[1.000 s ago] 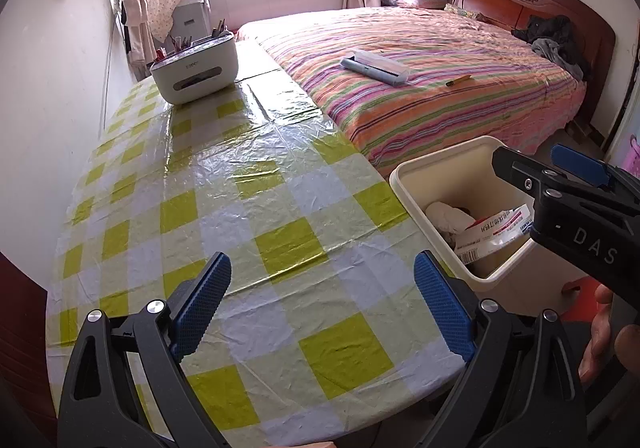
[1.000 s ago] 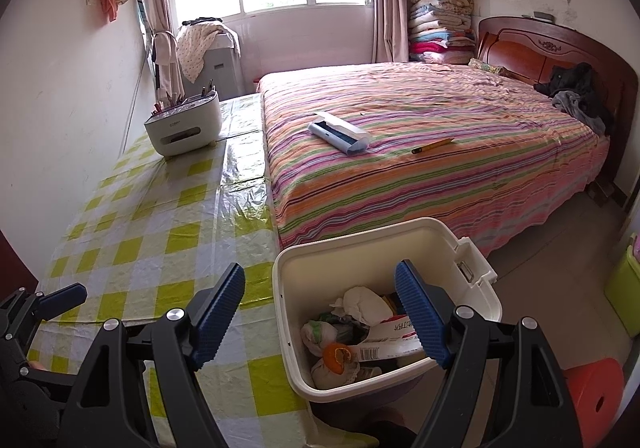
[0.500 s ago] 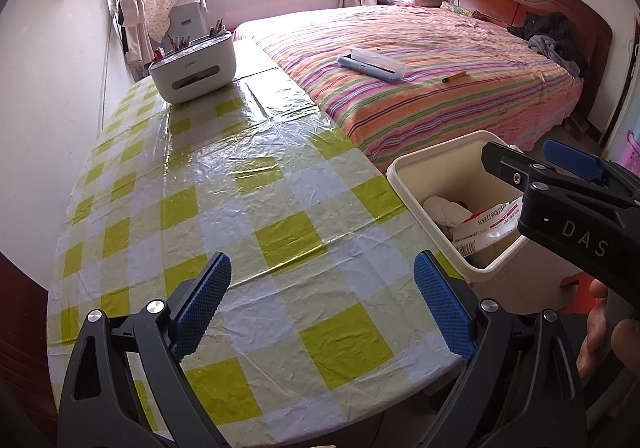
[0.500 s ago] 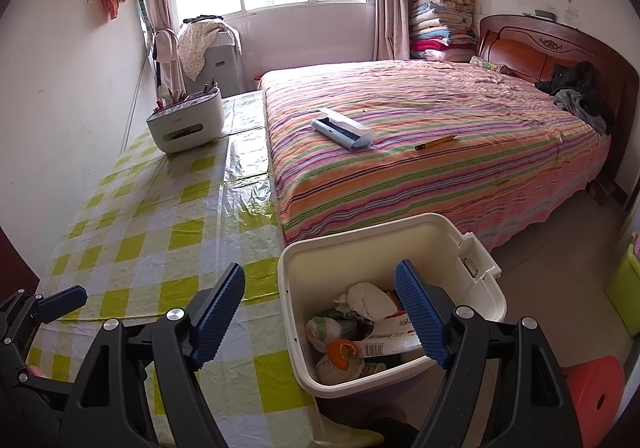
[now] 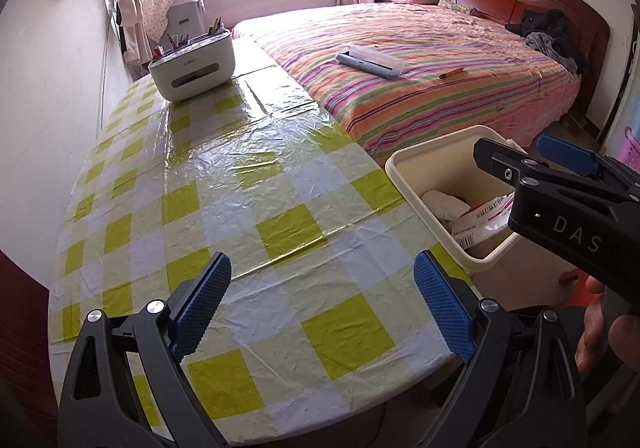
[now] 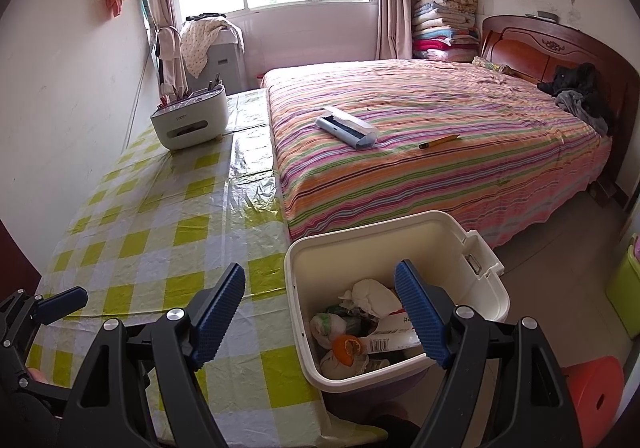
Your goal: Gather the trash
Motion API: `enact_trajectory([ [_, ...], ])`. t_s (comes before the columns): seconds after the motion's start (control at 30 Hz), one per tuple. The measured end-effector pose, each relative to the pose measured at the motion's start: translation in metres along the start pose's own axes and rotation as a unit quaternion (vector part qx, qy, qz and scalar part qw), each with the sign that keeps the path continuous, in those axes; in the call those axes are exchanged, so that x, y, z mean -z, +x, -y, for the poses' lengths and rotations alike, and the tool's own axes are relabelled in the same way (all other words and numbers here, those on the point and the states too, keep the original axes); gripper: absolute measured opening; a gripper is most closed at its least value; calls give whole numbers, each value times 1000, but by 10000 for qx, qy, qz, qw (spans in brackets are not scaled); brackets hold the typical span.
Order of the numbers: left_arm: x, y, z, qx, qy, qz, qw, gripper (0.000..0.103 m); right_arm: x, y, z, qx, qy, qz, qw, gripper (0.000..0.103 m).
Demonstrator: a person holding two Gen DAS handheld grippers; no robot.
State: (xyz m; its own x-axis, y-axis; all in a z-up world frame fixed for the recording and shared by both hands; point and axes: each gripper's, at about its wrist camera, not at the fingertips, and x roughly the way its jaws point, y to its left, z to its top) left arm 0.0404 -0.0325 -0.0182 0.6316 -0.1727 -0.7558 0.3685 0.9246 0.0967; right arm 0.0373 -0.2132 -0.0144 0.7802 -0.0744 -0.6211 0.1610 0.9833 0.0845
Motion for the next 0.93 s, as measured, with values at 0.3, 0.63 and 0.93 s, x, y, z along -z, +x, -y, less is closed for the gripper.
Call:
enact_trajectory([
  [0.3,2,-3,0,16,43,41,10000,91,3,2,-4,-35,-16,-51,10000,75],
  [0.63,2,-3,-1,-10,24,188,9998,91,4,8,-1,-54,17,-108,9999,75],
  [0.93,0,0,-9,20,-190,103,9998,91,5,12,0,-85,24,-147,9999,75],
])
